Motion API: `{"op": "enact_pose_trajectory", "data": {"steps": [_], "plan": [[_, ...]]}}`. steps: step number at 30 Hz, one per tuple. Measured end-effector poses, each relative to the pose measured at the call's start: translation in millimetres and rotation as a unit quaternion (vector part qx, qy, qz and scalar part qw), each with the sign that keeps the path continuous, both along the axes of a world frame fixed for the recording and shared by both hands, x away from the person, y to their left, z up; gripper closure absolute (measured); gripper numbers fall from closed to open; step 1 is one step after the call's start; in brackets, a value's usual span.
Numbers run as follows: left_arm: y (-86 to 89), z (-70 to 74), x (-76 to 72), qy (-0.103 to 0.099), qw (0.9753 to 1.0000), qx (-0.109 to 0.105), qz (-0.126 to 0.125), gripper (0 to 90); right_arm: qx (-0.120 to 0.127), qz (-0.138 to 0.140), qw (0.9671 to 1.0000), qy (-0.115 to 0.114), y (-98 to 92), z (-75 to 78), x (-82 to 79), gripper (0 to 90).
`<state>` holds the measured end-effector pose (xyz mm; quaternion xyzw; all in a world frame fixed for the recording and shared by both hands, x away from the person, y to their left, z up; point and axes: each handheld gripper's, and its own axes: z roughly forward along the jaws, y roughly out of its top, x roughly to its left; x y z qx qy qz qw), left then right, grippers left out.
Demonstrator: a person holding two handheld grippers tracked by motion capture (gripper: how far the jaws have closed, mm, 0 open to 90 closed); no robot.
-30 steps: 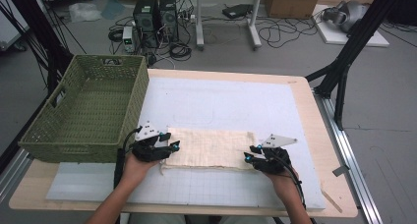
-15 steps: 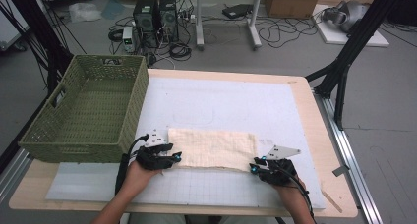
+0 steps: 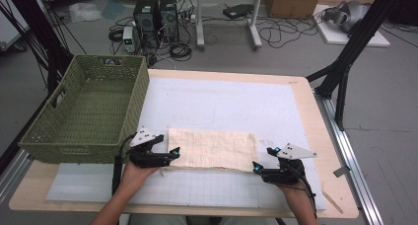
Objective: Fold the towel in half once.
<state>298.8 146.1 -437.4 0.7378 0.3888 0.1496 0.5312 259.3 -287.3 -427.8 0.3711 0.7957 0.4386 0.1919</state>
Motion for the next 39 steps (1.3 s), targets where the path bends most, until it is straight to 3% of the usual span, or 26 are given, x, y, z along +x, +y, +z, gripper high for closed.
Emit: {"op": "enact_pose_trajectory", "data": {"steps": [5,9,16,21,25,31,39], "plan": [[4.8,4.9,-2.4,-0.025,0.9994,-0.024,0.003,18.2,-0.005,-0.014,0.9998,-0.009,-3.3,0.8,1.1,11.6],[10.6,6.9,-1.4,-0.027,0.9988,-0.04,-0.004,19.0,-0.002,-0.029,0.9993,-0.025,-5.4,5.7,0.2,11.3],[19.9,9.9,1.4,-0.068,0.9967,-0.038,-0.021,20.1,0.011,-0.046,0.9982,-0.036,-13.7,10.4,-1.4,11.0],[16.4,8.5,1.8,-0.045,0.9987,-0.023,-0.004,18.6,0.008,-0.052,0.998,-0.034,-13.9,9.6,-0.2,11.0],[15.3,8.7,1.5,-0.043,0.9989,-0.02,0.002,18.5,-0.008,-0.054,0.9976,-0.043,-12.5,10.2,-2.3,11.1],[15.6,8.0,2.2,-0.044,0.9989,-0.016,0.001,18.5,-0.001,-0.058,0.9973,-0.045,-13.7,10.1,-3.4,11.0],[16.1,6.1,4.3,-0.038,0.9991,-0.016,0.005,18.5,-0.011,-0.058,0.9974,-0.042,-13.2,8.8,-2.9,11.1]]}}
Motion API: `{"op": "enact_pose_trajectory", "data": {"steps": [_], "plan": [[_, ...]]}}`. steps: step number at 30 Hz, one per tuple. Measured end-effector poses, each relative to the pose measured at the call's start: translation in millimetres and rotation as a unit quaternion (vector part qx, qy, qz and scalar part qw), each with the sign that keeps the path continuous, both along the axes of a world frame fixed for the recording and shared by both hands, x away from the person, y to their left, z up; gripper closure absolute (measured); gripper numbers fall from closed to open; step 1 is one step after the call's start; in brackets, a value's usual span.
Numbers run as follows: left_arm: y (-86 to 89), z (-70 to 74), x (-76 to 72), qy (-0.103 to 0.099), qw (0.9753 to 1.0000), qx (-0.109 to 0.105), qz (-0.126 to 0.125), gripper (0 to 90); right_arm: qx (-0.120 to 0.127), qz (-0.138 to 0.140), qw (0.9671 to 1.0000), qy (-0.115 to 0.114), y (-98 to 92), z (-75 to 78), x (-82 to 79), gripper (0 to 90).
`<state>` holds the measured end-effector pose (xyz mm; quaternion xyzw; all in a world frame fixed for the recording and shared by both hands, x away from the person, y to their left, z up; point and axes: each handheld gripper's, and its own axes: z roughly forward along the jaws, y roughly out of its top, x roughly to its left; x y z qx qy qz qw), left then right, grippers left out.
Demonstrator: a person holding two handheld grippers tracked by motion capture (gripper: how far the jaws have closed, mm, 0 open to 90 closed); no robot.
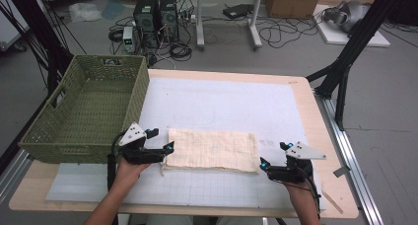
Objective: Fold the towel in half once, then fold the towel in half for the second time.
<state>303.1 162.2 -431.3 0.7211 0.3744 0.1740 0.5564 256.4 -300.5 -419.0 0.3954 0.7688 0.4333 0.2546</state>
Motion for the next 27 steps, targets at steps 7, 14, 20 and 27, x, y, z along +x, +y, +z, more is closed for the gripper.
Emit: {"op": "enact_pose_trajectory", "data": {"steps": [7,14,20,27], "plan": [[-1.2,1.4,0.8,0.0,1.0,-0.006,-0.002,18.4,0.008,-0.006,0.9999,0.0,-2.9,1.3,-2.8,11.1],[0.0,1.1,3.1,0.006,0.9999,-0.009,-0.005,18.4,0.006,-0.006,1.0,0.001,-2.4,0.6,-1.6,11.1],[0.8,4.5,7.1,0.007,0.9999,-0.011,-0.001,18.8,0.011,-0.003,0.9999,0.01,-1.8,0.1,-3.4,11.1],[2.3,17.2,17.7,0.019,0.9997,-0.015,0.005,19.9,0.014,0.005,0.9997,0.02,-3.0,-1.1,-3.6,11.1]]}}
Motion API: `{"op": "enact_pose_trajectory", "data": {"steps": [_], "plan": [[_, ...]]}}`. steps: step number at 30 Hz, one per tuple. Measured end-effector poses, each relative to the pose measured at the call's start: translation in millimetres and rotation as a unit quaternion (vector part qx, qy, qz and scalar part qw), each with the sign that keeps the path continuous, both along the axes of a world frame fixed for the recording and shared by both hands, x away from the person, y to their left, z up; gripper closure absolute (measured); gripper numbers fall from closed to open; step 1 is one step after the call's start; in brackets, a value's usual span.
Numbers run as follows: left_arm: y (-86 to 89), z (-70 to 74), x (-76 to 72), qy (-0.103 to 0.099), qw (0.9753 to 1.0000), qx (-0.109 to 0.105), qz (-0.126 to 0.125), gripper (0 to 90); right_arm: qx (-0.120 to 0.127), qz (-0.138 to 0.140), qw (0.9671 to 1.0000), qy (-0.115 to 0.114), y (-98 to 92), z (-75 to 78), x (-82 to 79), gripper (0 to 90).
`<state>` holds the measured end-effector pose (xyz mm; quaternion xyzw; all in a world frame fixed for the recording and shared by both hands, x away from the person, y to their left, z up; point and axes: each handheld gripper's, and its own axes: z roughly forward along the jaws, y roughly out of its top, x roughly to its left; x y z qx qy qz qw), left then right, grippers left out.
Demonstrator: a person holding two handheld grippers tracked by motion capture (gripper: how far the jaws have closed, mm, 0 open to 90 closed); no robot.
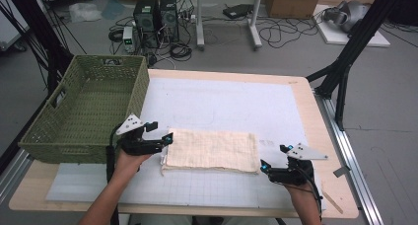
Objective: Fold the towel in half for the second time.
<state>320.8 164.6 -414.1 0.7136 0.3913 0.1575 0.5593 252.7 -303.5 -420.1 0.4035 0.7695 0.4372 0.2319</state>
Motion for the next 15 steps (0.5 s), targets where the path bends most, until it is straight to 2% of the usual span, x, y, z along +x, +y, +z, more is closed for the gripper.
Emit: {"op": "enact_pose_trajectory", "data": {"steps": [1,4,7,9,11,15], "plan": [[-1.3,1.2,1.0,0.002,1.0,0.004,-0.001,20.1,-0.001,0.0,1.0,0.0,-0.2,0.0,-0.1,11.1],[-5.5,0.4,4.4,0.004,1.0,-0.004,0.0,20.4,-0.003,0.002,1.0,0.001,0.3,-0.3,0.2,11.0],[-9.4,-4.6,11.0,0.013,0.9998,-0.001,0.012,20.8,-0.005,0.002,1.0,0.002,0.9,-0.2,0.5,11.1],[-12.1,-7.2,17.1,0.022,0.9995,0.011,0.019,21.1,-0.004,0.001,1.0,0.003,1.5,-0.7,0.8,11.1],[-14.4,-8.3,23.2,0.022,0.9995,0.013,0.021,22.8,-0.006,0.003,1.0,0.003,1.7,-1.6,1.6,11.1],[-21.4,-10.6,36.9,0.027,0.9986,0.042,0.019,28.6,-0.011,0.005,0.9999,0.008,3.1,-3.1,2.0,11.1]]}}
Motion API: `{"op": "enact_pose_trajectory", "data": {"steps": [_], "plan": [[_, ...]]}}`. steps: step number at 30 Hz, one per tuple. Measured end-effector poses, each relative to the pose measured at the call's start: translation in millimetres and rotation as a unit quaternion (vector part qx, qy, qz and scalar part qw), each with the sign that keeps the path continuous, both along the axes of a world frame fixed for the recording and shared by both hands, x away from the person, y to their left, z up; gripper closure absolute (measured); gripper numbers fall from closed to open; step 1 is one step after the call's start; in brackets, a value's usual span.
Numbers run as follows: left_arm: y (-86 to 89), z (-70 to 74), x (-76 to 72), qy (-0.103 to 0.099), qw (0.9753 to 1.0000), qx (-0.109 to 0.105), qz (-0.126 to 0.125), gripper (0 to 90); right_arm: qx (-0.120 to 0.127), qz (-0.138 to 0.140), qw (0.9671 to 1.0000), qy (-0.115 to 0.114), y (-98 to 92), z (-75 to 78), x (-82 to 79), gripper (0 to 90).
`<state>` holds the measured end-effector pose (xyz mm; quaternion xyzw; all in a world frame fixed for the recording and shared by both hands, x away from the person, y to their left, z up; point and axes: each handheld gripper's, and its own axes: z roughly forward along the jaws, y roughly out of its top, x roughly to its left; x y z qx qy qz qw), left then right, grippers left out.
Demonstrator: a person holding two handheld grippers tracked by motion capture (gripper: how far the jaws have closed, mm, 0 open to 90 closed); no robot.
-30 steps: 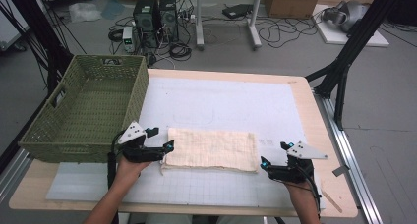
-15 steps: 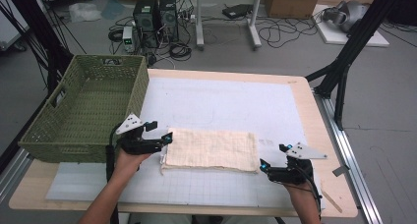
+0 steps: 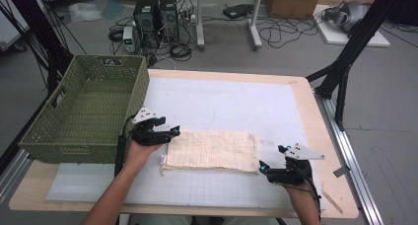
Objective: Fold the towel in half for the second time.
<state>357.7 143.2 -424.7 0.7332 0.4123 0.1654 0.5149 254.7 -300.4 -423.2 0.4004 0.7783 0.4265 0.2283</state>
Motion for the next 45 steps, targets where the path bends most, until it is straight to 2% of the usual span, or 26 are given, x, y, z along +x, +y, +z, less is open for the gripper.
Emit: {"op": "enact_pose_trajectory", "data": {"steps": [4,10,14,18,21,22,24,28,32,35,39,41,45], "plan": [[-6.0,-8.9,12.6,0.023,0.999,0.038,0.009,34.4,-0.002,0.0,1.0,0.0,0.0,-0.2,0.2,11.1],[-9.7,-21.8,18.4,0.052,0.9958,0.076,0.001,40.2,-0.001,-0.003,1.0,0.0,-1.3,-0.5,0.1,11.1],[-12.4,-26.2,19.6,0.058,0.9933,0.099,-0.014,44.7,-0.001,-0.004,1.0,0.004,-2.0,-1.6,0.5,11.1],[-14.2,-26.0,18.3,0.049,0.9925,0.111,-0.014,47.8,-0.002,-0.004,1.0,0.007,-1.0,-2.4,1.1,11.1],[-15.3,-26.1,16.5,0.042,0.992,0.116,-0.026,55.6,-0.007,-0.002,1.0,0.006,0.0,-3.4,2.2,11.1],[-16.1,-25.9,14.9,0.037,0.9915,0.119,-0.038,60.2,-0.009,-0.001,0.9999,0.007,0.5,-3.8,2.6,11.1],[-17.3,-26.0,13.2,0.033,0.9911,0.118,-0.052,72.2,-0.011,-0.004,0.9999,0.01,1.7,-5.1,3.3,11.1],[-16.8,-26.1,12.3,0.031,0.9913,0.114,-0.058,83.7,-0.015,-0.01,0.9996,0.02,4.6,-7.6,6.7,11.1],[-12.9,-25.8,12.5,0.038,0.9935,0.092,-0.055,84.3,-0.006,0.0,0.9995,0.031,7.6,-6.3,13.7,11.0],[-9.3,-25.4,11.3,0.038,0.9955,0.07,-0.051,84.6,-0.009,0.0,0.9993,0.037,10.0,-3.0,21.5,11.0],[-6.6,-25.4,9.3,0.041,0.9961,0.053,-0.058,84.5,-0.01,-0.008,0.9987,0.049,14.8,3.6,44.7,11.2],[-5.0,-25.3,9.2,0.043,0.9962,0.047,-0.059,84.5,-0.016,-0.012,0.9984,0.052,18.4,7.2,56.5,16.7],[-5.1,-25.2,8.6,0.044,0.996,0.047,-0.062,84.6,-0.007,-0.012,0.9983,0.057,24.0,11.5,79.8,24.6]]}}
